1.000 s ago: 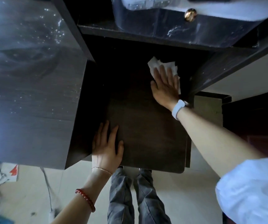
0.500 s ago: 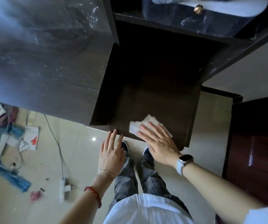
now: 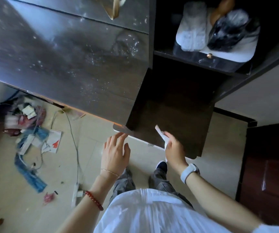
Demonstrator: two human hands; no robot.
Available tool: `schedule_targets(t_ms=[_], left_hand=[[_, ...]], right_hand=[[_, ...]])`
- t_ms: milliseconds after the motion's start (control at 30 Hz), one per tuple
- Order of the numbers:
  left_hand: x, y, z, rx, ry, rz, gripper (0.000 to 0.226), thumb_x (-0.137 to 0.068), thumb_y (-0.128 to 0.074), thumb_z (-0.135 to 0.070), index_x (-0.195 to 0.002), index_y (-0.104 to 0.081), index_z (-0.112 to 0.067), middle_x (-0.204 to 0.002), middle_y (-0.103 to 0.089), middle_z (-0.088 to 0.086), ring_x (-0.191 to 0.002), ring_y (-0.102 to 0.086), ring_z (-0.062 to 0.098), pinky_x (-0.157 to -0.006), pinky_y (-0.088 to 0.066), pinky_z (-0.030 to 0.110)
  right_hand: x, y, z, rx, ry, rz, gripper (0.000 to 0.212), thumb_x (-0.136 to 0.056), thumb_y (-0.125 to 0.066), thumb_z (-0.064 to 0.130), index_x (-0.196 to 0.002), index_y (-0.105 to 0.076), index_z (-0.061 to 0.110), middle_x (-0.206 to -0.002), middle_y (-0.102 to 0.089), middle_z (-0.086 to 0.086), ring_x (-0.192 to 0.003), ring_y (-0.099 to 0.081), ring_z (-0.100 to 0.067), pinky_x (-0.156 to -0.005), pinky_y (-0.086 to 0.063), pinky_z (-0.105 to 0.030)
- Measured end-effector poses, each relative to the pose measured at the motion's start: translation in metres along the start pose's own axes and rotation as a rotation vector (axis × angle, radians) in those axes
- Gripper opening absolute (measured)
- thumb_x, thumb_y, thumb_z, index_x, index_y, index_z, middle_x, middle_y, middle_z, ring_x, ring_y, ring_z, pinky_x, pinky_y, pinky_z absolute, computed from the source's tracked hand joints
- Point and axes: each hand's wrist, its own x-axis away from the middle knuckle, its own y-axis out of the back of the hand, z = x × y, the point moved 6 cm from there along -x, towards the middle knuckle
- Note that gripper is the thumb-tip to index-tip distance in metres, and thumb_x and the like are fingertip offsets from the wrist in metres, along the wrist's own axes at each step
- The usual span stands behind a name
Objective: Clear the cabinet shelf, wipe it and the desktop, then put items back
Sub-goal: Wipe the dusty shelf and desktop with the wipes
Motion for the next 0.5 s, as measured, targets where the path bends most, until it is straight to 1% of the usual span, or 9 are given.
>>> schedule_targets(t_ms=[67, 133, 167, 233, 267, 333, 400, 467, 500], left_hand=[[-0.005, 0.029, 0.005, 0.020, -0.014, -0.081, 0.036, -0.083, -0.037, -0.023, -0.106, -0.061, -0.010, -0.106, -0.065, 0.012, -0.092, -0.060, 0.031, -0.079, -0.049, 0.040], [-0.017, 0.051, 0.014, 0.020, -0.015, -0.133, 0.035, -0.081, -0.038, -0.023, -0.104, -0.061, -0.011, -0.105, -0.066, 0.010, -0.090, -0.060, 0.031, -0.077, -0.048, 0.038], [-0.024, 0.061, 0.020, 0.010, -0.019, -0.144, 0.035, -0.081, -0.038, -0.023, -0.104, -0.062, -0.010, -0.106, -0.066, 0.010, -0.090, -0.060, 0.031, -0.077, -0.047, 0.038], [-0.044, 0.080, 0.034, -0.009, -0.027, -0.155, 0.036, -0.082, -0.038, -0.024, -0.104, -0.062, -0.010, -0.108, -0.065, 0.010, -0.094, -0.060, 0.032, -0.079, -0.047, 0.039], [-0.056, 0.086, 0.044, -0.023, -0.029, -0.148, 0.037, -0.082, -0.037, -0.025, -0.106, -0.062, -0.009, -0.110, -0.064, 0.011, -0.097, -0.059, 0.032, -0.080, -0.047, 0.040], [-0.081, 0.096, 0.065, -0.059, -0.023, -0.114, 0.041, -0.082, -0.036, -0.028, -0.111, -0.060, -0.010, -0.117, -0.061, 0.012, -0.107, -0.053, 0.033, -0.085, -0.046, 0.043], [-0.108, 0.102, 0.088, -0.112, -0.017, -0.046, 0.048, -0.083, -0.033, -0.033, -0.119, -0.056, -0.011, -0.127, -0.056, 0.013, -0.117, -0.046, 0.033, -0.093, -0.042, 0.048], [-0.136, 0.106, 0.109, -0.158, -0.042, 0.035, 0.054, -0.084, -0.029, -0.039, -0.127, -0.050, -0.013, -0.137, -0.048, 0.013, -0.127, -0.039, 0.035, -0.103, -0.032, 0.052], [-0.150, 0.109, 0.119, -0.179, -0.064, 0.076, 0.056, -0.086, -0.028, -0.041, -0.131, -0.045, -0.014, -0.142, -0.042, 0.012, -0.132, -0.033, 0.035, -0.107, -0.025, 0.053]], right_hand=[[0.006, 0.016, 0.046, -0.154, 0.036, -0.083, 0.041, -0.093, -0.031, -0.001, -0.128, -0.050, 0.008, -0.120, -0.060, -0.015, -0.106, -0.056, -0.031, -0.083, -0.043, -0.026], [0.008, 0.028, 0.089, -0.225, 0.155, -0.177, 0.043, -0.091, -0.030, 0.008, -0.128, -0.051, 0.008, -0.117, -0.061, -0.009, -0.099, -0.058, -0.024, -0.080, -0.045, -0.017], [0.008, 0.033, 0.113, -0.196, 0.253, -0.240, 0.043, -0.090, -0.031, 0.007, -0.128, -0.051, 0.006, -0.119, -0.060, -0.007, -0.104, -0.057, -0.021, -0.083, -0.043, -0.012], [0.002, 0.028, 0.151, -0.105, 0.457, -0.313, 0.043, -0.089, -0.034, 0.000, -0.130, -0.047, 0.002, -0.131, -0.053, -0.009, -0.122, -0.046, -0.015, -0.099, -0.035, -0.012], [-0.002, 0.016, 0.165, -0.051, 0.525, -0.287, 0.046, -0.089, -0.034, -0.003, -0.132, -0.045, 0.003, -0.136, -0.047, -0.008, -0.130, -0.038, -0.014, -0.107, -0.029, -0.016], [-0.012, -0.027, 0.179, 0.086, 0.605, -0.116, 0.052, -0.086, -0.030, -0.004, -0.134, -0.043, 0.007, -0.143, -0.037, -0.005, -0.137, -0.024, -0.015, -0.114, -0.020, -0.028], [-0.016, -0.075, 0.181, 0.294, 0.651, 0.008, 0.051, -0.082, -0.029, 0.005, -0.128, -0.052, 0.007, -0.141, -0.042, -0.012, -0.138, -0.021, -0.020, -0.115, -0.016, -0.038], [-0.022, -0.101, 0.180, 0.375, 0.594, -0.012, 0.047, -0.082, -0.033, 0.012, -0.122, -0.058, 0.005, -0.135, -0.049, -0.017, -0.135, -0.024, -0.020, -0.115, -0.010, -0.033], [-0.024, -0.103, 0.183, 0.375, 0.536, -0.095, 0.044, -0.085, -0.034, 0.013, -0.121, -0.057, 0.006, -0.135, -0.050, -0.016, -0.134, -0.026, -0.018, -0.115, -0.010, -0.030]])
